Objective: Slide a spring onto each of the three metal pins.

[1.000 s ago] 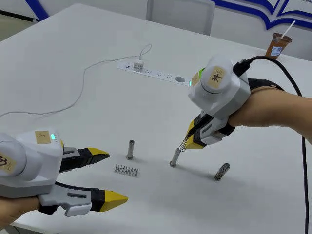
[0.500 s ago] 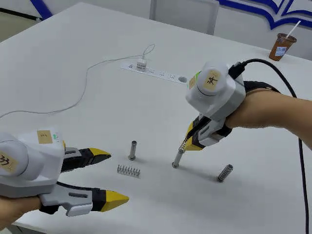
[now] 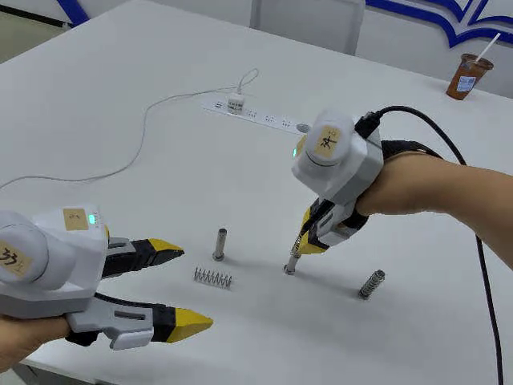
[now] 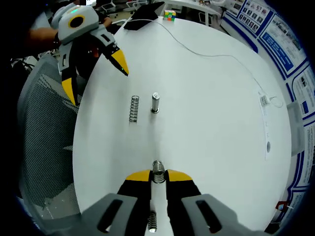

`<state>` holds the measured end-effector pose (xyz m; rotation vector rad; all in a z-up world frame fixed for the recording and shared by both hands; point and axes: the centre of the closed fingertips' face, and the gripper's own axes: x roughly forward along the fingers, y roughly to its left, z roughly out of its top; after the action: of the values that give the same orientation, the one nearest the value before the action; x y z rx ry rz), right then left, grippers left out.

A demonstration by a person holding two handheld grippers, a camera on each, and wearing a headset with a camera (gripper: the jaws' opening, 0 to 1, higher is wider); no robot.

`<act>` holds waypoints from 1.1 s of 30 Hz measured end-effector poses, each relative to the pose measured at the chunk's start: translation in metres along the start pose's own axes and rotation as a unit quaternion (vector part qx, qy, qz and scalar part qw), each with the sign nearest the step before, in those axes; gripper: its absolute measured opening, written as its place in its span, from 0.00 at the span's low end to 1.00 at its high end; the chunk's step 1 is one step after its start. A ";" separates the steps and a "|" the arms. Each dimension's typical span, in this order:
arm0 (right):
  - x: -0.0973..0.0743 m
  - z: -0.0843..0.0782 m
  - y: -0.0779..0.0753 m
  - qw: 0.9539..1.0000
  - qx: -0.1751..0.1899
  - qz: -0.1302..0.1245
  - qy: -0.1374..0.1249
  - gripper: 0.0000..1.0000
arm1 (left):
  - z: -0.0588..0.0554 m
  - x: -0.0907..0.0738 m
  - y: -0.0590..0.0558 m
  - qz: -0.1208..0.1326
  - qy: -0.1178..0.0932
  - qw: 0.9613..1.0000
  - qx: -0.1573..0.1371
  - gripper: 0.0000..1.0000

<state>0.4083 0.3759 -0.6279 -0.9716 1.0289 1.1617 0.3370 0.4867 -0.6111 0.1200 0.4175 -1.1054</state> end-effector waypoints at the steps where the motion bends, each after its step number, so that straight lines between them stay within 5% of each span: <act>1: 0.002 0.000 0.000 1.000 0.001 0.001 0.001 0.12 | 0.000 0.000 0.000 0.000 0.000 1.000 0.000 0.62; 20: 0.030 -0.007 0.000 0.999 0.025 0.019 0.012 0.12 | -0.002 0.000 0.003 0.003 0.003 1.000 -0.002 0.62; 33: 0.035 -0.008 0.001 0.999 0.035 0.021 0.012 0.12 | -0.003 0.000 0.003 0.003 0.004 1.000 -0.004 0.62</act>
<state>0.4098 0.3768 -0.6639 -0.9133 1.1068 1.1441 0.3394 0.4889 -0.6142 0.1189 0.4293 -1.0973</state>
